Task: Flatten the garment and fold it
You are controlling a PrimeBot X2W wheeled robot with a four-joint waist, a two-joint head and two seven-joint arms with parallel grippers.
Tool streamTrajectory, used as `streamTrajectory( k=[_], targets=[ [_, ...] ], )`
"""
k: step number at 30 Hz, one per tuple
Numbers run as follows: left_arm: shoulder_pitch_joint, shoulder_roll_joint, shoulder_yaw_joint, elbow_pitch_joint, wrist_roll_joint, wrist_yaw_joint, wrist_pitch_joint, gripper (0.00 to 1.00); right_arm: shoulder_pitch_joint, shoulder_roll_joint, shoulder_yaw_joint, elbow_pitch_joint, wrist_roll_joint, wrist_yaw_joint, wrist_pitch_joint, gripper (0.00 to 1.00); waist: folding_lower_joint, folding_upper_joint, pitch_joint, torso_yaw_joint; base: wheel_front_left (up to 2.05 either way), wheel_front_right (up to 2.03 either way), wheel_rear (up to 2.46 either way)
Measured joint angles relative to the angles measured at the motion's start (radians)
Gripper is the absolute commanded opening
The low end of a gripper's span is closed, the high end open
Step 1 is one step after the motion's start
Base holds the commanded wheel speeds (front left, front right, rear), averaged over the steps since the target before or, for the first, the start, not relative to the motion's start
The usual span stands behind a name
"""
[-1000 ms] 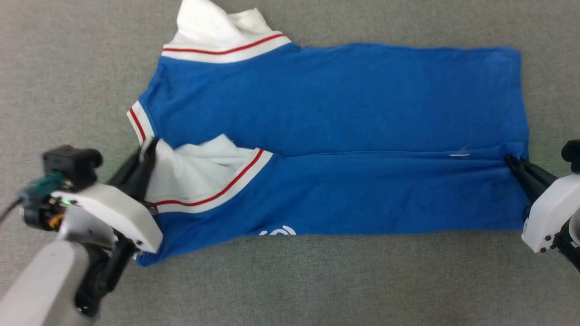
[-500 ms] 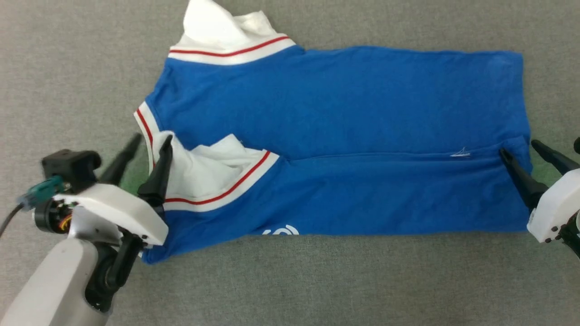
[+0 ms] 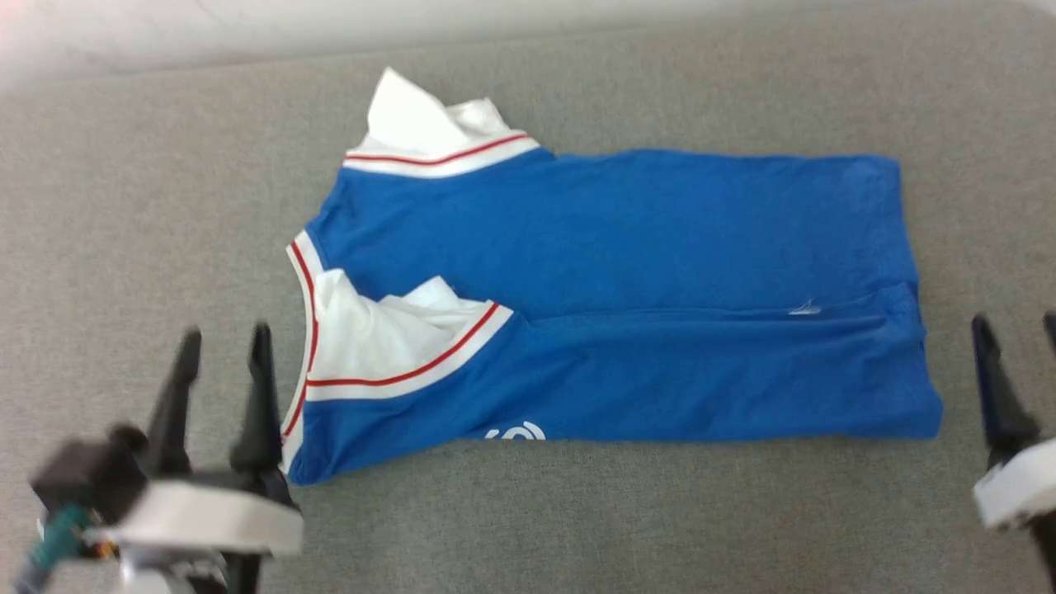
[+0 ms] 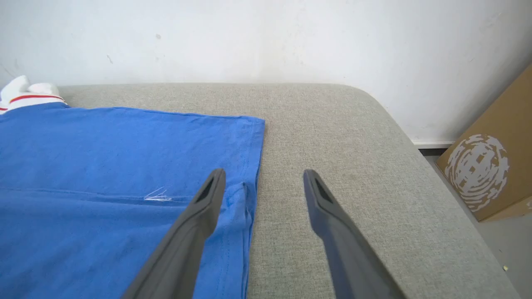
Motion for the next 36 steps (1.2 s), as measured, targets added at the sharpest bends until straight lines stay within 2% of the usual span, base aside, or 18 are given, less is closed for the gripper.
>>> streamTrajectory(
  k=[3, 6, 9, 11, 16, 26, 32, 36],
  targets=[
    [0.079, -0.052, 0.007, -0.01, 0.046, 0.021, -0.007, 1.0, 0.062, 0.081, -0.027, -0.03, -0.063, 0.0, -0.036, 1.0, -0.0001, 0.0, -0.031, 0.0, 0.0, 0.0, 0.0],
    [0.142, -0.114, 0.017, -0.012, 0.086, 0.023, -0.008, 1.0, 0.112, 0.145, -0.042, -0.045, -0.101, 0.0, -0.052, 1.0, -0.0001, 0.0001, -0.058, -0.001, 0.0, 0.0, 0.0],
    [0.184, -0.158, 0.028, -0.001, 0.111, 0.02, -0.008, 1.0, 0.151, 0.174, -0.042, -0.072, -0.115, 0.0, -0.05, 1.0, -0.0001, 0.0001, -0.081, -0.002, 0.0, 0.0, 0.0],
    [0.194, -0.16, 0.027, 0.015, 0.135, 0.011, -0.008, 1.0, 0.162, 0.179, -0.041, -0.076, -0.132, 0.0, -0.049, 1.0, -0.0001, 0.0001, -0.094, -0.001, 0.0, 0.0, 0.0],
    [0.186, -0.116, 0.001, 0.047, 0.185, 0.002, 0.043, 1.0, 0.163, 0.18, -0.035, -0.082, -0.146, 0.0, -0.047, 1.0, 0.0, 0.0001, -0.113, 0.006, 0.0, 0.0, 0.0],
    [0.017, 0.004, -0.086, 0.109, 0.203, -0.077, 0.347, 1.0, 0.146, 0.169, -0.007, -0.073, -0.149, 0.0, -0.031, 1.0, 0.0002, 0.0001, -0.077, 0.018, 0.0, 0.0, 0.0],
    [-0.024, 0.028, -0.094, 0.163, 0.191, -0.079, 0.484, 1.0, 0.135, 0.163, 0.007, -0.059, -0.146, 0.0, -0.031, 1.0, 0.0003, 0.0001, -0.036, 0.012, 0.0, 0.0, 0.0],
    [-0.035, 0.036, -0.096, 0.17, 0.17, -0.075, 0.536, 1.0, 0.12, 0.157, 0.009, -0.055, -0.137, 0.0, -0.032, 1.0, 0.0002, 0.0001, -0.008, 0.006, 0.0, 0.0, 0.0]
  ],
)
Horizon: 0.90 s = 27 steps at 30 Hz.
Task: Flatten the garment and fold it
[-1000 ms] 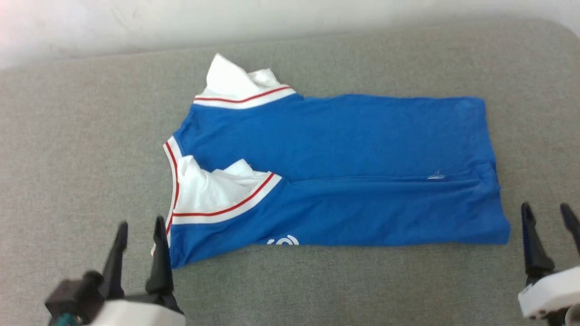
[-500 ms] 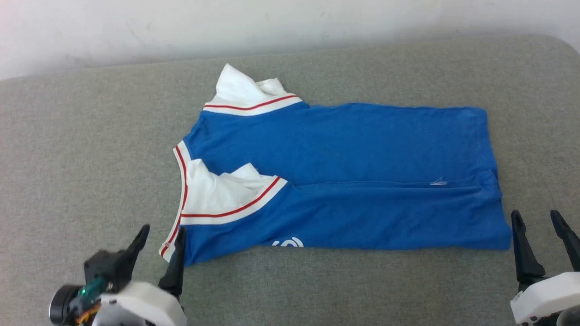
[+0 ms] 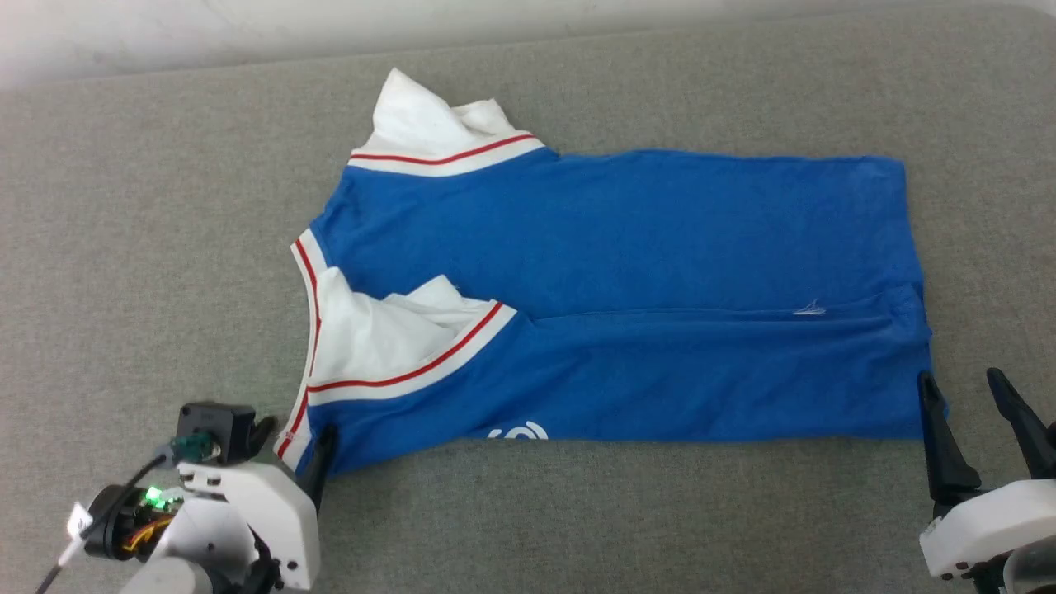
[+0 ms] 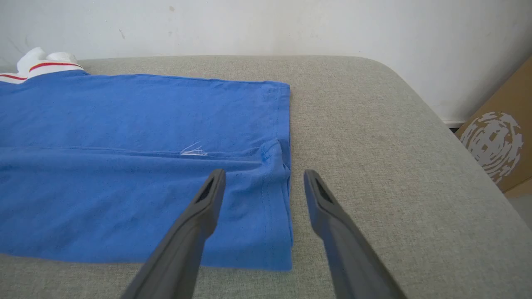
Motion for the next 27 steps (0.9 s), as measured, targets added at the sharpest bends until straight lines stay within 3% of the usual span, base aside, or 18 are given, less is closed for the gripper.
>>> streamTrajectory(
  k=[2, 3, 4, 5, 15, 27],
  targets=[
    [-0.01, 0.003, -0.002, 0.0, -0.017, -0.001, 0.033, 1.0, -0.001, -0.003, 0.001, 0.006, 0.003, 0.0, 0.0, 1.0, 0.0, 0.0, 0.012, -0.002, 0.0, 0.0, 0.0],
    [-0.016, 0.005, -0.003, -0.002, -0.027, -0.002, 0.053, 0.9, -0.002, -0.004, 0.001, 0.008, 0.004, 0.0, 0.0, 1.0, 0.0, 0.0, 0.016, -0.003, 0.0, 0.0, 0.0],
    [-0.02, 0.009, -0.003, -0.006, -0.037, -0.007, 0.067, 0.3, -0.004, -0.005, 0.002, 0.012, 0.004, 0.0, 0.0, 1.0, -0.0001, 0.0, 0.02, -0.005, 0.0, 0.0, 0.0],
    [-0.023, 0.012, -0.003, -0.011, -0.043, -0.01, 0.076, 0.0, -0.006, -0.007, 0.004, 0.016, 0.005, 0.0, 0.0, 1.0, -0.0001, 0.0, 0.023, -0.006, 0.0, 0.0, 0.0],
    [-0.007, -0.017, 0.009, -0.042, -0.076, -0.003, 0.057, 0.0, -0.067, -0.079, 0.041, 0.024, 0.005, 0.0, 0.031, 1.0, 0.0, 0.0, 0.016, -0.005, 0.0, 0.0, 0.0],
    [0.026, -0.026, 0.019, -0.116, -0.084, 0.027, 0.038, 0.0, -0.094, -0.151, 0.016, 0.104, 0.048, 0.0, 0.277, 1.0, 0.0001, 0.0, 0.042, 0.018, 0.0, 0.0, 0.0]
  ],
)
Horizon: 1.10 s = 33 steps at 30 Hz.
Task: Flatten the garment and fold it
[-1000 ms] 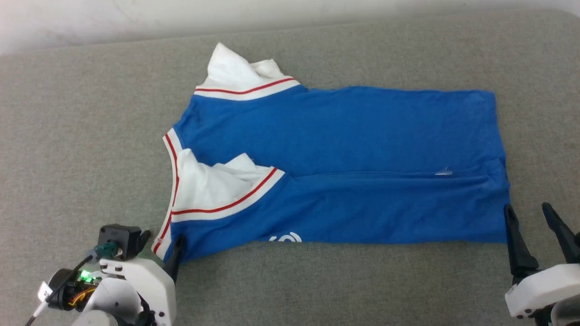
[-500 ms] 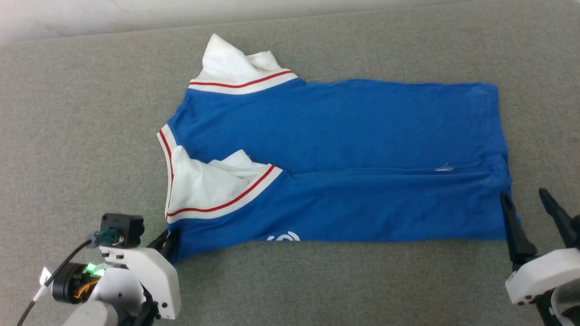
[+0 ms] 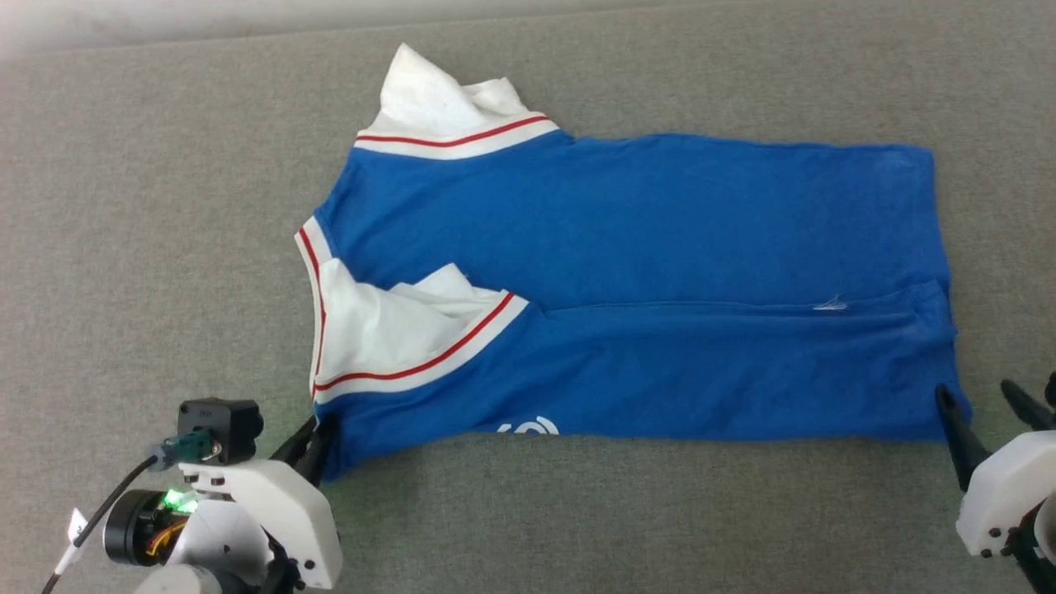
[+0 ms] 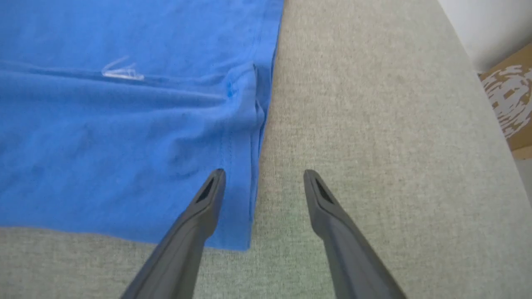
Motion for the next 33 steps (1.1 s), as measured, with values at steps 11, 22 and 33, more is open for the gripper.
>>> streamTrajectory(
  k=[11, 22, 33],
  targets=[
    [-0.019, -0.011, -0.011, -0.011, -0.001, 0.0, 0.003, 0.0, -0.003, 0.038, 0.005, 0.048, 0.069, -0.001, 0.102, 0.0, -0.0002, -0.0001, 0.021, 0.027, 0.0, 0.0, 0.0],
    [0.015, -0.03, 0.043, -0.078, -0.068, 0.028, -0.017, 0.0, -0.009, 0.049, -0.03, -0.024, 0.07, 0.0, 0.095, 0.0, -0.0001, -0.0001, -0.039, 0.012, 0.0, 0.0, 0.0],
    [0.219, -0.007, 0.094, -0.241, -0.143, 0.105, 0.045, 0.0, 0.092, 0.08, -0.104, -0.158, 0.08, 0.0, 0.165, 0.0, -0.0004, -0.0001, -0.118, 0.012, 0.0, 0.0, 0.0]
  ],
)
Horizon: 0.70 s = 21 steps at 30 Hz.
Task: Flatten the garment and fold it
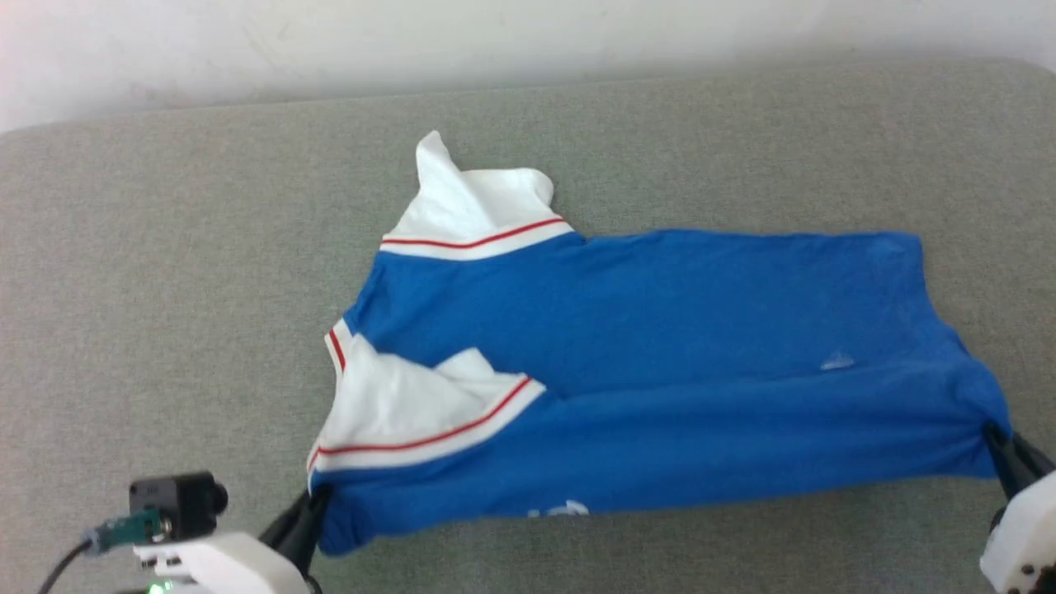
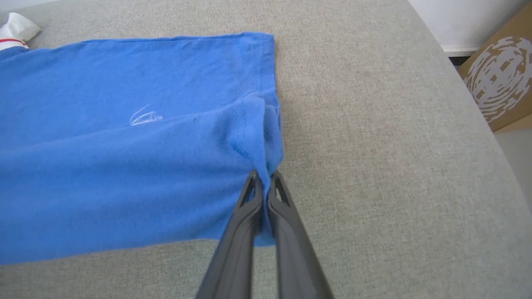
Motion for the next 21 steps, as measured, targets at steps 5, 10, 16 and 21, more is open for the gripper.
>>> streamTrajectory(
  k=[5, 10, 16, 21],
  targets=[
    [0.067, -0.018, -0.005, -0.005, -0.03, 0.008, 0.002, 0.0, 0.063, 0.03, -0.011, -0.016, 0.002, 0.0, 0.029, 0.0, 0.0001, 0.0, 0.0, 0.006, 0.0, 0.0, 0.0],
    [0.078, -0.044, -0.036, 0.061, -0.039, 0.008, 0.003, 0.0, 0.087, 0.042, 0.007, 0.01, -0.001, 0.0, 0.034, 0.0, 0.0001, 0.0, 0.001, 0.009, 0.0, 0.0, 0.0],
    [0.043, -0.083, -0.053, 0.167, -0.043, -0.026, -0.037, 1.0, 0.085, 0.045, 0.026, 0.07, -0.006, 0.0, -0.009, 1.0, 0.0001, 0.0, -0.01, 0.016, 0.0, 0.0, 0.0],
    [0.011, -0.099, -0.041, 0.206, -0.053, -0.047, -0.08, 1.0, 0.063, 0.048, 0.022, 0.085, -0.011, 0.0, -0.039, 1.0, 0.0002, 0.0, -0.018, 0.018, 0.0, 0.0, 0.0]
  ],
)
